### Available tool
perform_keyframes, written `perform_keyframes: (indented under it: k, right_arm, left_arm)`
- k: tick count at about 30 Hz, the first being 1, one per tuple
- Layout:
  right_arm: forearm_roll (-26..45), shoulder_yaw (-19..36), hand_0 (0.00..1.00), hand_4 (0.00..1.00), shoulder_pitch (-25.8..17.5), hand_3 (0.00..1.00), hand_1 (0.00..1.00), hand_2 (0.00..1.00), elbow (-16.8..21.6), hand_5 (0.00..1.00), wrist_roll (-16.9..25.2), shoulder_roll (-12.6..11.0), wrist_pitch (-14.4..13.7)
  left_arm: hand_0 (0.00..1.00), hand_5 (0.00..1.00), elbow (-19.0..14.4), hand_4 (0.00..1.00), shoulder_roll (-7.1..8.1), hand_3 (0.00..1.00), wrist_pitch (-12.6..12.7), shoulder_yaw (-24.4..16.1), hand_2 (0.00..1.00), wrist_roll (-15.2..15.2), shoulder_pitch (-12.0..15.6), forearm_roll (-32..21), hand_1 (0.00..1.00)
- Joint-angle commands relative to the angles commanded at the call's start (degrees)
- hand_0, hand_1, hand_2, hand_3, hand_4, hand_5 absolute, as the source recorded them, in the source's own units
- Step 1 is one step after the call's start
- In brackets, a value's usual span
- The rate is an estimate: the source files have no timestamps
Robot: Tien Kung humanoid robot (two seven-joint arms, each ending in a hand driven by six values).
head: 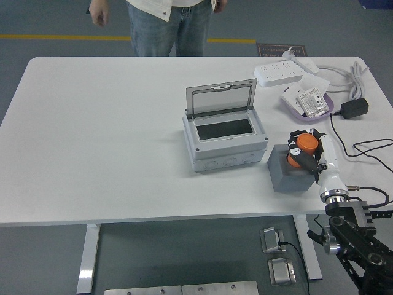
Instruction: Fetch the battery,place it into the box,close the lid of the box
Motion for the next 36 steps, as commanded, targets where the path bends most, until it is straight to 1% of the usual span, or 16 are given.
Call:
perform_keyframes:
  k: [16,17,21,22,23,28,29,34,35,36]
  right_arm:
    - [0.15,-0.08,0.264,0.181,1.47,0.314,0.315,0.312,0.14,0.002,-0.18,-0.42,0.19]
    - [0.14,-0.09,0.224,0.157,1.53,0.314,0.306,0.31,0.19,0.002,-0.21,-0.46,0.2]
    - [-0.78,-0.21,0.224,0.157,1.79,0.314,0.306,0.31,0.81,0.002,-0.7,-0.7,0.27]
    - [-1.4,-0.28,0.224,0.157,1.86,0.314,0.306,0.31,1.08,0.002,-0.99,-0.81,0.3]
    - [-2.22,-0.38,0.208,0.135,1.92,0.309,0.303,0.304,1.4,0.002,-1.38,-0.93,0.32]
    - [-8.34,-1.75,0.208,0.135,2.9,0.309,0.303,0.304,3.61,0.002,-4.55,-2.24,0.13]
    - [-9.63,-2.02,0.09,0.016,3.23,0.287,0.248,0.289,4.12,0.002,-5.11,-2.63,0.22]
    - [-16.04,-2.7,0.09,0.016,5.48,0.287,0.248,0.289,6.05,0.002,-8.28,-4.61,0.64]
    - [-17.58,-2.91,0.043,0.002,6.23,0.261,0.218,0.267,6.26,0.002,-9.23,-5.11,0.79]
    - [-19.27,-3.22,0.043,0.002,7.17,0.261,0.218,0.267,6.41,0.002,-10.34,-5.72,1.01]
  left_arm:
    - [0.471,0.002,0.17,0.545,-0.03,0.56,0.15,0.74,0.566,-0.03,0.23,0.03,0.631]
    - [0.47,0.002,0.19,0.545,0.0,0.56,0.16,0.77,0.566,-0.04,0.23,0.0,0.631]
    - [0.47,0.002,0.28,0.545,0.1,0.56,0.22,0.9,0.566,-0.1,0.26,-0.23,0.631]
    - [0.47,0.002,0.33,0.545,0.11,0.56,0.23,0.98,0.566,-0.12,0.27,-0.33,0.631]
    - [0.47,0.002,0.38,0.546,0.13,0.56,0.23,1.08,0.567,-0.13,0.28,-0.46,0.631]
    - [0.47,0.002,0.61,0.546,0.19,0.56,0.28,1.52,0.567,-0.21,0.31,-1.14,0.631]
    - [0.47,0.002,0.68,0.547,0.19,0.56,0.27,1.67,0.567,-0.22,0.29,-1.34,0.631]
    - [0.47,0.002,0.9,0.547,0.3,0.56,0.24,2.18,0.567,-0.27,0.26,-2.1,0.631]
    - [0.47,0.002,0.96,0.548,0.32,0.56,0.24,2.23,0.567,-0.29,0.24,-2.24,0.632]
    - [0.47,0.002,1.03,0.548,0.36,0.56,0.23,2.29,0.567,-0.31,0.22,-2.45,0.632]
